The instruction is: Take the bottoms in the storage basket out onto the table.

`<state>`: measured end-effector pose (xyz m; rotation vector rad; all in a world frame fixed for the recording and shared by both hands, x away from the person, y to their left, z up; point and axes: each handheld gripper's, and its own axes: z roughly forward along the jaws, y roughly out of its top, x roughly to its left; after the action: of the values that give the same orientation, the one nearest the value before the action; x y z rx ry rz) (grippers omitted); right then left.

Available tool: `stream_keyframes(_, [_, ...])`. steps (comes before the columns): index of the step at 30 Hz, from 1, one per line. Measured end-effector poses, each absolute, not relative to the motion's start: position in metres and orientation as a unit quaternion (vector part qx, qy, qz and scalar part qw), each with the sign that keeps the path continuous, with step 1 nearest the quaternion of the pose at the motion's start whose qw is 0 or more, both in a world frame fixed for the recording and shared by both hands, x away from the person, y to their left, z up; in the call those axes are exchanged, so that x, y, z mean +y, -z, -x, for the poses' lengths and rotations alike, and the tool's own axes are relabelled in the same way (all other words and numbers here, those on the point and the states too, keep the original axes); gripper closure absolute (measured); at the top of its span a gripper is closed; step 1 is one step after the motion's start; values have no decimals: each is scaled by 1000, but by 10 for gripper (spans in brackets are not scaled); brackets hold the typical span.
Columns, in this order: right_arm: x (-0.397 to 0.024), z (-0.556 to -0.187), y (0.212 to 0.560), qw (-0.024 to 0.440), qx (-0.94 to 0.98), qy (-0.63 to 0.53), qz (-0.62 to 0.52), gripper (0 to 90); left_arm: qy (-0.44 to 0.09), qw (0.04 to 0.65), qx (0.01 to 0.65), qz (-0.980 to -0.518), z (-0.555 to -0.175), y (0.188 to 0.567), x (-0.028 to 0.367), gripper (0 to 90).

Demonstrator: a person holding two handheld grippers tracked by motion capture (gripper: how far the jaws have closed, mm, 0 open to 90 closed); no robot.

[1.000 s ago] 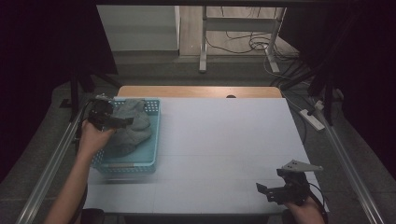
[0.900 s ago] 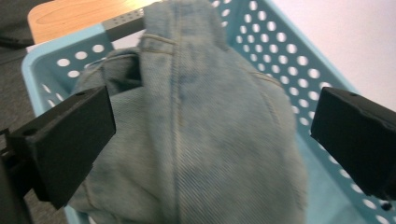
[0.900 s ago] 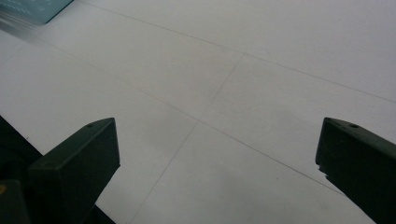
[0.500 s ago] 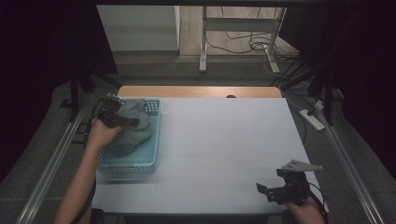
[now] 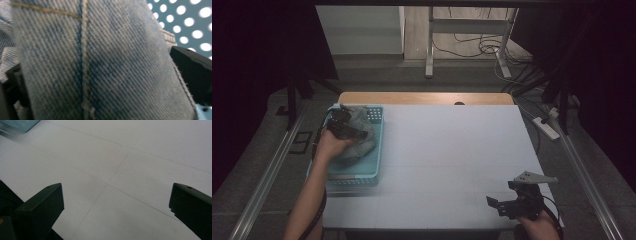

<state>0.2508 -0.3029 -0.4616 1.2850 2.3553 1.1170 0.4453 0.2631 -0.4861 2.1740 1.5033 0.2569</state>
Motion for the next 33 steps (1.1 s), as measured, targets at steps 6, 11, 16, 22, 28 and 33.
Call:
stream_keyframes(6, [-303, -251, 462, 118, 804, -382, -439, 0, -89, 244, 568, -781, -441, 486, 262, 227])
stream_keyframes(11, [-303, -251, 462, 118, 805, -382, -439, 0, -95, 240, 570, -780, -435, 484, 260, 411])
stream_keyframes(16, [-302, -250, 461, 122, 807, -381, -435, 0, -97, 234, 570, -782, -432, 480, 257, 548])
stream_keyframes(22, [-302, -250, 461, 120, 809, -381, -431, 0, -92, 243, 575, -775, -426, 469, 258, 640])
stream_keyframes(28, [-303, -250, 461, 115, 808, -387, -429, 0, -87, 269, 573, -769, -419, 458, 262, 665])
stream_keyframes(33, [-303, -249, 461, 114, 807, -390, -428, 0, -93, 289, 564, -768, -414, 449, 262, 668])
